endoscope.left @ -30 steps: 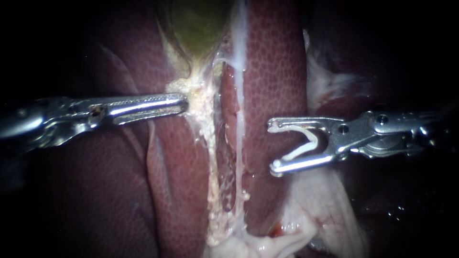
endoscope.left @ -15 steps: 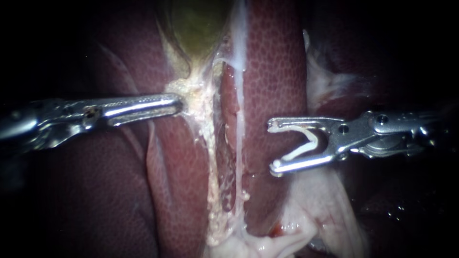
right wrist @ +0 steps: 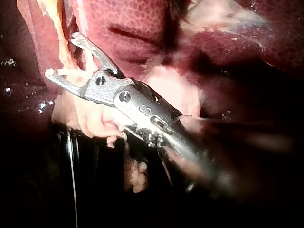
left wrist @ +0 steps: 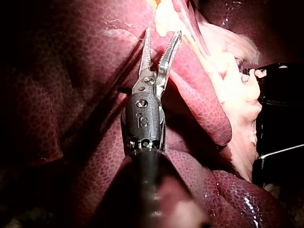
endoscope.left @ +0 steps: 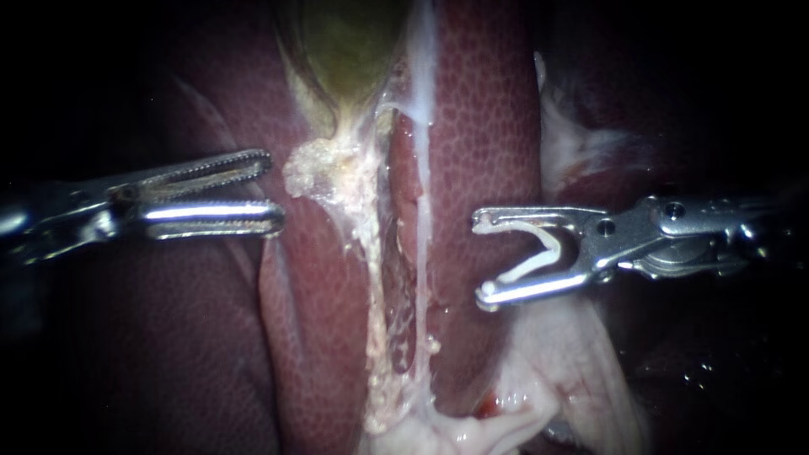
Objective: Grabbing gallbladder
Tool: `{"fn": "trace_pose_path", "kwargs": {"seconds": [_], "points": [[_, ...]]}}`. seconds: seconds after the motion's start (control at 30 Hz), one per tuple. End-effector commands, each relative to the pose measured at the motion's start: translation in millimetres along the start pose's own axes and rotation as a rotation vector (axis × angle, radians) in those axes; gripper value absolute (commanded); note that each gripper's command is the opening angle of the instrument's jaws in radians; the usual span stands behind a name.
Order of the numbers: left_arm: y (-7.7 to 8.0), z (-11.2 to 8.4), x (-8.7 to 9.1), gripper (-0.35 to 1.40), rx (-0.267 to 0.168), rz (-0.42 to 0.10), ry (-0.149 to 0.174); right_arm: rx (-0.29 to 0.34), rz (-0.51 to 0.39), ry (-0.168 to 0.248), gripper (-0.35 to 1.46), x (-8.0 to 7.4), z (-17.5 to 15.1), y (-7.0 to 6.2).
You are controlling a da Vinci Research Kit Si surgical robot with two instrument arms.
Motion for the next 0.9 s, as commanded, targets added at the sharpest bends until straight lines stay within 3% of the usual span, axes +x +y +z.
{"fn": "trace_pose_path", "kwargs": {"seconds": [0.03,0.5,0.9], "points": [[0.0,0.0,-0.2,0.52,0.002,-0.003,-0.005,0.000,0.000,0.000,0.58,0.0,0.0,0.0],[-0.9,3.0,-0.7,0.52,0.034,0.005,-0.019,0.000,0.000,0.000,0.58,0.0,0.1,0.0],[-1.8,5.3,0.1,0.52,0.057,0.012,-0.023,0.000,0.000,0.000,0.58,0.0,0.1,0.0]]}}
